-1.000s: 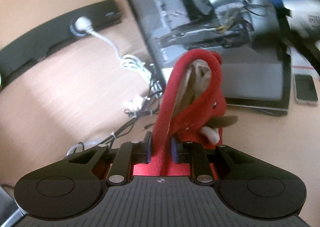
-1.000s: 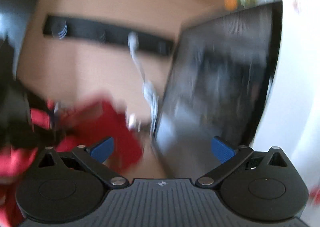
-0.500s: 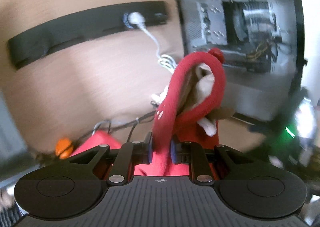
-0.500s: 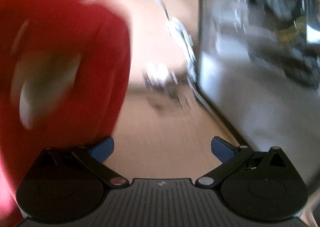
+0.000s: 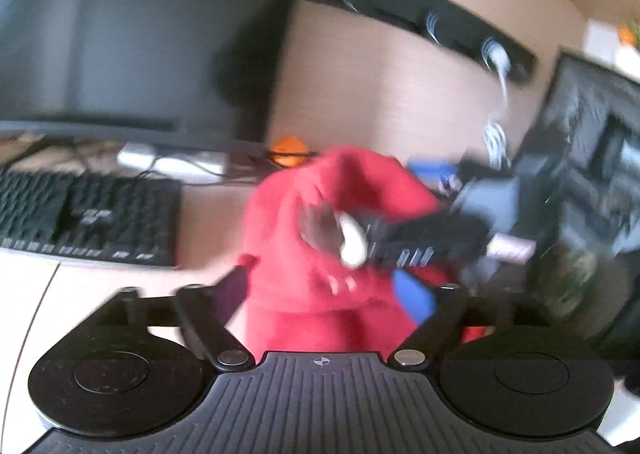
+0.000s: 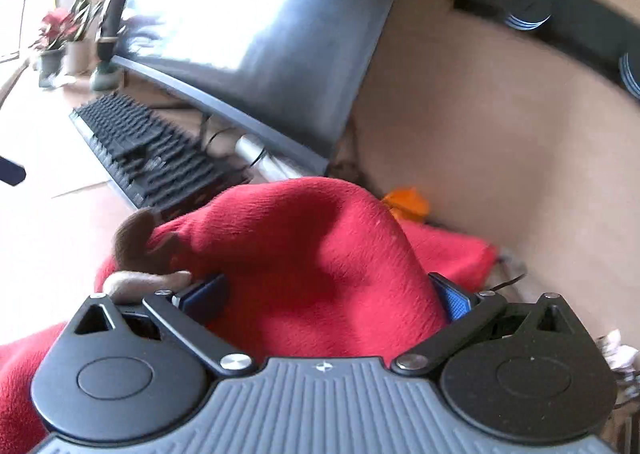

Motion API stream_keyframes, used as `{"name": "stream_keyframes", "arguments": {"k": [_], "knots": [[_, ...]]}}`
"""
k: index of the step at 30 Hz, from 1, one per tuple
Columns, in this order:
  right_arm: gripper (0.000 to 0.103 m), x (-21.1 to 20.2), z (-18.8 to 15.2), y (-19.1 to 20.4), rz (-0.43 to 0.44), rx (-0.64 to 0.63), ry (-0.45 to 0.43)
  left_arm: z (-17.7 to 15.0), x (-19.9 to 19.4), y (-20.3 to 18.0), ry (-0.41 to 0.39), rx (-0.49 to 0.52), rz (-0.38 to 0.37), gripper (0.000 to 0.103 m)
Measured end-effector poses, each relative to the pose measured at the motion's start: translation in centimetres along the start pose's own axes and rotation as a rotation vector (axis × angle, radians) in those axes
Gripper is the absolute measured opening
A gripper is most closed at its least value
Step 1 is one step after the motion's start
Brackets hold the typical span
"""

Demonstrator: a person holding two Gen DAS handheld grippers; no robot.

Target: Fold clothes

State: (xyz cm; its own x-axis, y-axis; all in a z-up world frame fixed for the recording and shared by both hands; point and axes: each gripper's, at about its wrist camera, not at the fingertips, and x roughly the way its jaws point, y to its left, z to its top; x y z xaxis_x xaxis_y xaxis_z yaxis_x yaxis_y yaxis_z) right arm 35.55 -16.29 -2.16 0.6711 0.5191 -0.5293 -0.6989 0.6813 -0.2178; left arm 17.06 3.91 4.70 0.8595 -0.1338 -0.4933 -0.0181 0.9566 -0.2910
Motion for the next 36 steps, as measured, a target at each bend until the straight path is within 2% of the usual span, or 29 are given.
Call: {"name": "stream_keyframes", "arguments": {"k": [2,5,7,9,11,12,14,17,19,22,24,30,36], "knots": [[0.103,-1.3,0.4,-1.2,-0.002,0.061,-0.007,0.9,-0.3,0.6,-0.019,-0.037,-0.042,0.096],[0.103,-4.9,0.1,-4.7,-0.018,0.247,-0.026,2.1,1.6,0.9,0.005,-0.073,-0.090,0.098],[0.103,-7.2,-1.0,-6.7,0.037,0.411,-0.015,2.7,3.6,0.9,0.032,-0.094,-0.085,0.098],[0.103,-8.1,-2.6,-7.4,0.165,0.544,0.035,2.9,5.9,1.0,0.063,-0.096,-0.029,0.098],[0.103,-7.7,-4.3,-7.0,0.257,0.608,0.099,3.1,8.1,1.3,0.095,-0.068,0.009,0.099],[0.103,-7.3,-5.0,-6.3,0.263,0.604,0.124,3.2,9.0,1.5,0.109,-0.047,0.007,0.099],[0.103,-6.1,-6.0,-4.9,0.236,0.573,0.172,3.3,10.4,1.8,0.146,-0.018,-0.015,0.099],[0.103,-5.9,-6.5,-3.8,0.184,0.546,0.180,3.1,11.3,2.3,0.184,-0.002,-0.054,0.099],[0.103,-6.3,-6.4,-3.9,0.173,0.546,0.170,2.9,11.6,2.2,0.201,0.008,-0.063,0.100],[0.103,-7.8,-6.3,-5.0,0.109,0.572,0.091,2.6,11.7,2.1,0.201,0.037,-0.060,0.100],[0.103,-9.1,-6.0,-6.1,-0.024,0.590,0.016,2.5,11.8,2.3,0.202,0.038,-0.059,0.100],[0.103,-6.4,-5.2,-8.1,-0.196,0.535,0.077,2.5,10.9,2.1,0.173,0.074,-0.058,0.100],[0.103,-5.3,-5.3,-7.6,-0.201,0.471,0.080,2.0,11.3,2.4,0.261,-0.004,-0.198,0.100]]}}
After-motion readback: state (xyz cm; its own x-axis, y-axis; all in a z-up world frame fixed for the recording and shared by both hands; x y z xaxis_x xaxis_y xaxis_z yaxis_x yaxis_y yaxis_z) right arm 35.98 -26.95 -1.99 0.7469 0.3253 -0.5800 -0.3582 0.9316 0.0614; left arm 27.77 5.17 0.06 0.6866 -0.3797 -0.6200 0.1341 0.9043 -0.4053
